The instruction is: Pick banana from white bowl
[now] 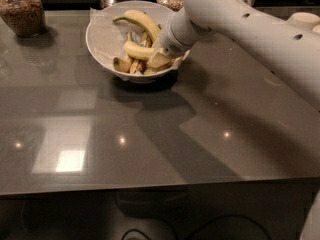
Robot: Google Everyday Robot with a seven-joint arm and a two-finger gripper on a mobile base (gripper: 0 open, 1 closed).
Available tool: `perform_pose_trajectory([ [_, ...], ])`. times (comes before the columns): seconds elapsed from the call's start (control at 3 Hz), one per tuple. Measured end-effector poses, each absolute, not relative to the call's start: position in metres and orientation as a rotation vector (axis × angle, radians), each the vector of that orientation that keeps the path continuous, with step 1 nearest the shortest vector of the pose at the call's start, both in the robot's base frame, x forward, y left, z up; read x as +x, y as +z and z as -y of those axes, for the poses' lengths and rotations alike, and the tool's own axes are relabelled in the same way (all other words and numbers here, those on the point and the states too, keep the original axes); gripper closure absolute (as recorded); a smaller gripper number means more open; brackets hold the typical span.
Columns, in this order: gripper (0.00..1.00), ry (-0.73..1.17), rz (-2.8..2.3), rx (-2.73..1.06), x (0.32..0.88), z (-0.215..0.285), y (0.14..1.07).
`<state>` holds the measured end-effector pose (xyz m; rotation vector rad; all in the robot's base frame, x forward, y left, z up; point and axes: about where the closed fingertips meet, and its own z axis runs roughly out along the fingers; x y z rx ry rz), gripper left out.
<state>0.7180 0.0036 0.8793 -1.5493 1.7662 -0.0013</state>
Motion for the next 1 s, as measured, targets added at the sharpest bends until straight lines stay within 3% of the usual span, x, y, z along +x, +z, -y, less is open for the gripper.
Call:
perform_pose_trajectory([
  [0.33,0.98,-0.001,-1.766,-1.549,0.718,-0.004,0.879],
  [1.0,1.00,-0.024,-1.689,-1.608,0.685,-0.008,0.920],
])
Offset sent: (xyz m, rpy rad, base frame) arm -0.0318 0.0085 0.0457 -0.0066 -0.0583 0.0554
